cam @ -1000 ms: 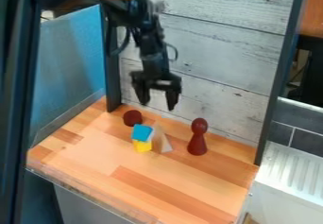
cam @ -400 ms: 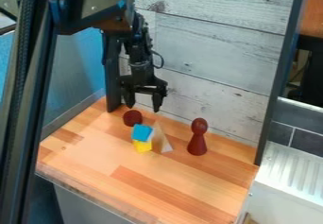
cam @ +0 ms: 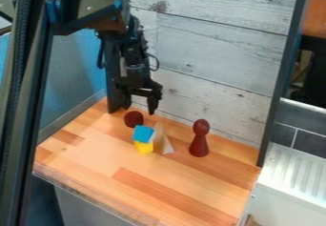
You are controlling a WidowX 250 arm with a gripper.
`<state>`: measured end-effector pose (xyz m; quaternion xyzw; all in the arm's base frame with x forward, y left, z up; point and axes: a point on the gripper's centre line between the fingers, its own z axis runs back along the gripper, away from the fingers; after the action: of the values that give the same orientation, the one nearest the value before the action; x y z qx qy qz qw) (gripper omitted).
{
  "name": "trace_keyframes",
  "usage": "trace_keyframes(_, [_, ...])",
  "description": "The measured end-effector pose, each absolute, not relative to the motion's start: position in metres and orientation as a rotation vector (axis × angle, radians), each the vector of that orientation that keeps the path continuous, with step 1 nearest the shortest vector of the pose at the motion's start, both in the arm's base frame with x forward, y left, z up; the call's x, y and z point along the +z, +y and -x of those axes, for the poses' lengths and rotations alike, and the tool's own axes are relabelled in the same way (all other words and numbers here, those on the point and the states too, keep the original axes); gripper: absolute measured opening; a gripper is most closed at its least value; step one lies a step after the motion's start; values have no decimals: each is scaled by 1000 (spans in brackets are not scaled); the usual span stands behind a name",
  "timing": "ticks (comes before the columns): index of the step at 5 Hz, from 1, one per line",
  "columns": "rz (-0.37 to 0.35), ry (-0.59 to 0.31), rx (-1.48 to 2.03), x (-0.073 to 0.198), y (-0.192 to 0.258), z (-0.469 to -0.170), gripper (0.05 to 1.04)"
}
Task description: Move something red
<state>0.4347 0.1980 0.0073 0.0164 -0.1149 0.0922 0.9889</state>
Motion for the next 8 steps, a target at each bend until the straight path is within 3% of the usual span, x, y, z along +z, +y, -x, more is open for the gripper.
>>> trace_keyframes(3, [-104,-199,202,-36,217,-433,999])
trace_keyframes(5, [-152,-207,205,-42,212,-450,997])
trace_keyframes(6, [-163,-215,220,-44,214,-456,954])
trace_keyframes(7, [-148,-205,243,-44,213,-460,780])
trace_keyframes(8, [-127,-196,235,-47,208,-456,780])
